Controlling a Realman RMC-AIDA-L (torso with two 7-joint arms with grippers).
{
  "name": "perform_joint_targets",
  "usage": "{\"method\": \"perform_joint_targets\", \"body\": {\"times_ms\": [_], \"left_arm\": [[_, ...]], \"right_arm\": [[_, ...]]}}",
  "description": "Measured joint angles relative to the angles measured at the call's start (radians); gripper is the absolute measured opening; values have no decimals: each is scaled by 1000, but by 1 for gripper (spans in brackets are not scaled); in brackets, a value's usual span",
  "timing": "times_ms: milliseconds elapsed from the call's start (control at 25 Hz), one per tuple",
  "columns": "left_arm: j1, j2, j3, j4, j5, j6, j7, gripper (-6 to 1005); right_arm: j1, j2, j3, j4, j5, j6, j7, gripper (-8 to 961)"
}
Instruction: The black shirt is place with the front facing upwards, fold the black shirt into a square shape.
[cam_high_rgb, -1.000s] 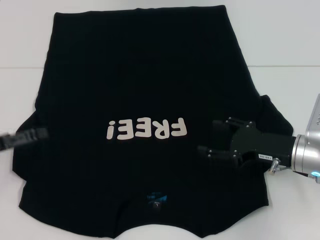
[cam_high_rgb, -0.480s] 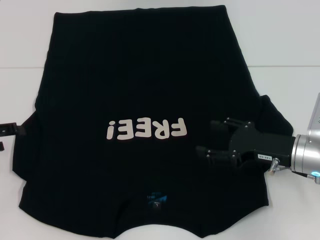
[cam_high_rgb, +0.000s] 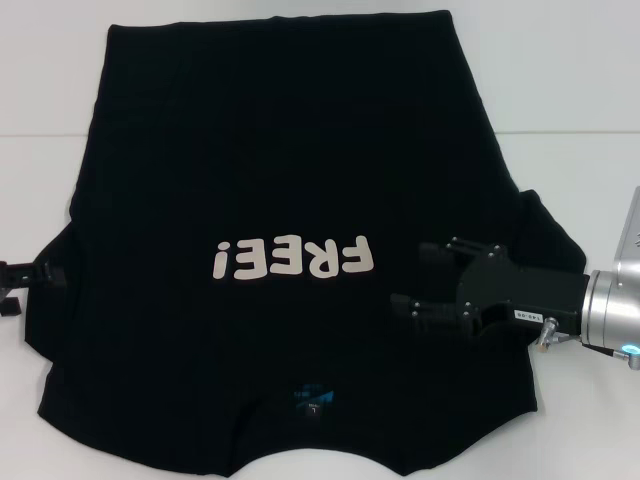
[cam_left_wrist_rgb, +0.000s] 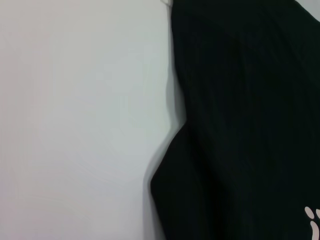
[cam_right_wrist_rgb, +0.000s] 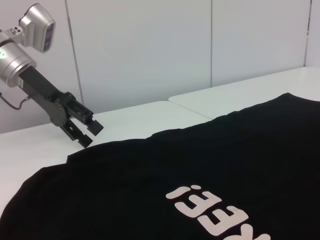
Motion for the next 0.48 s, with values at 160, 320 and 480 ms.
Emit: {"method": "perform_joint_targets", "body": {"times_ms": [160,320,480], "left_arm": [[4,-5,0,0,1,-2,-1,947],[6,-7,0,-15,1,-1,-1,947],[2,-9,-1,-29,2,6,-2,948]], "right_arm": [[-1,0,0,0,0,-2,0,883],[-5,0,0,0,0,-12,0,883],[-8,0,0,0,0,-25,0,883]]}}
